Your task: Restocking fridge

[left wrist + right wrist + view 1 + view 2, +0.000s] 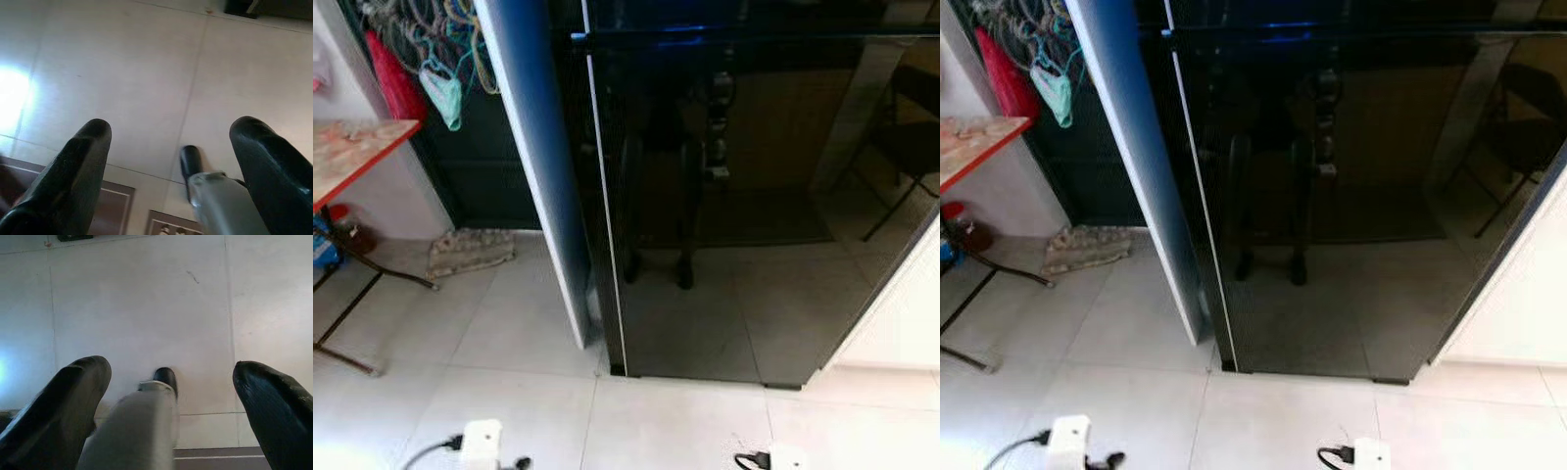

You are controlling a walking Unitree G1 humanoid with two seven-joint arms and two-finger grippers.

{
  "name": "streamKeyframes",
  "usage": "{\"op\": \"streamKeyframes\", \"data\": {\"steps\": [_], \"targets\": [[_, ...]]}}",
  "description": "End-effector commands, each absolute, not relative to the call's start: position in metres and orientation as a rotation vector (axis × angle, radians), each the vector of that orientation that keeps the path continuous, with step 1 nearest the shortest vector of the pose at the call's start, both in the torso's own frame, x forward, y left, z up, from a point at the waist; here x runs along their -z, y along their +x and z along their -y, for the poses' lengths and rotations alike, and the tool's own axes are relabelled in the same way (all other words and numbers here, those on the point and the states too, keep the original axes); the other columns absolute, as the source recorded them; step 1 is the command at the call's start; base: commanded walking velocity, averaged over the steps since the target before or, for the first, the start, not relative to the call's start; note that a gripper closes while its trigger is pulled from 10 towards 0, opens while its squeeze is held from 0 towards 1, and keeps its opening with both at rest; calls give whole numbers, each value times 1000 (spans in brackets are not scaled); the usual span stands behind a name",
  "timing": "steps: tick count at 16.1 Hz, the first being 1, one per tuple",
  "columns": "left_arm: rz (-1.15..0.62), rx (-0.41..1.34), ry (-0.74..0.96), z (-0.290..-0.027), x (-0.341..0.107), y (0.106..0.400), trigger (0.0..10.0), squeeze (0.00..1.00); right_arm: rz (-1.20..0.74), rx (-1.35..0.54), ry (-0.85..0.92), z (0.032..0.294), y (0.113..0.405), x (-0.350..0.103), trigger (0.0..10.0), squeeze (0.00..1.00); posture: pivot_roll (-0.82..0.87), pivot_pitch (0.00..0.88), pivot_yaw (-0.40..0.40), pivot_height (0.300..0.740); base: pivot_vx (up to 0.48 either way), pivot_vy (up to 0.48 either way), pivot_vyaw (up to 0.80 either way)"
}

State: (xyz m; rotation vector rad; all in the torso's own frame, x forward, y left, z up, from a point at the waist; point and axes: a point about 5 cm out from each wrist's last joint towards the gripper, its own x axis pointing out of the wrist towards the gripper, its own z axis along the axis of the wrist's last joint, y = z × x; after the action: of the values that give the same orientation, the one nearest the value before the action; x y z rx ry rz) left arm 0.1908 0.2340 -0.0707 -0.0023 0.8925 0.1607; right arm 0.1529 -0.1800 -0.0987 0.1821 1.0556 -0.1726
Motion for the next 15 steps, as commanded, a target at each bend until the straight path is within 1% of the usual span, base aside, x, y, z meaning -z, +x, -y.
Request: {"op": "streamKeyframes", "data": {"steps": [1, 3, 5, 7, 9, 11, 12, 15], "targets": [[-876, -210, 14, -247, 66, 192, 10000, 0, -1060, 146, 194, 170, 159, 97, 10000, 0, -87, 0, 59, 740, 0, 307, 0], [-863, -229, 31, -256, 63, 194, 10000, 0, -1059, 139, 208, 160, 162, 97, 10000, 0, -45, 0, 61, 740, 0, 304, 0], [-864, -253, 39, -260, 60, 196, 10000, 0, -1055, 134, 215, 156, 166, 96, 10000, 0, 6, 0, 46, 740, 0, 304, 0], [-870, -266, 27, -256, 60, 200, 10000, 0, -1046, 134, 194, 160, 171, 93, 10000, 0, 17, 0, 64, 740, 0, 304, 0], [-878, -220, 31, -247, 61, 205, 10000, 0, -1029, 179, 200, 169, 174, 91, 10000, 0, -9, 0, 75, 740, 0, 304, 0], [-872, -195, 23, -239, 60, 209, 10000, 0, -1009, 208, 207, 177, 177, 89, 10000, 0, -43, 0, 62, 740, 0, 304, 0], [-863, -189, 13, -234, 60, 212, 10000, 0, -1001, 201, 203, 182, 179, 88, 10000, 0, -54, 0, 31, 740, 0, 304, 0], [-855, -201, -1, -234, 61, 211, 10000, 0, -1025, 178, 186, 183, 178, 89, 10000, 0, -49, 0, 25, 740, 0, 311, 0]]}}
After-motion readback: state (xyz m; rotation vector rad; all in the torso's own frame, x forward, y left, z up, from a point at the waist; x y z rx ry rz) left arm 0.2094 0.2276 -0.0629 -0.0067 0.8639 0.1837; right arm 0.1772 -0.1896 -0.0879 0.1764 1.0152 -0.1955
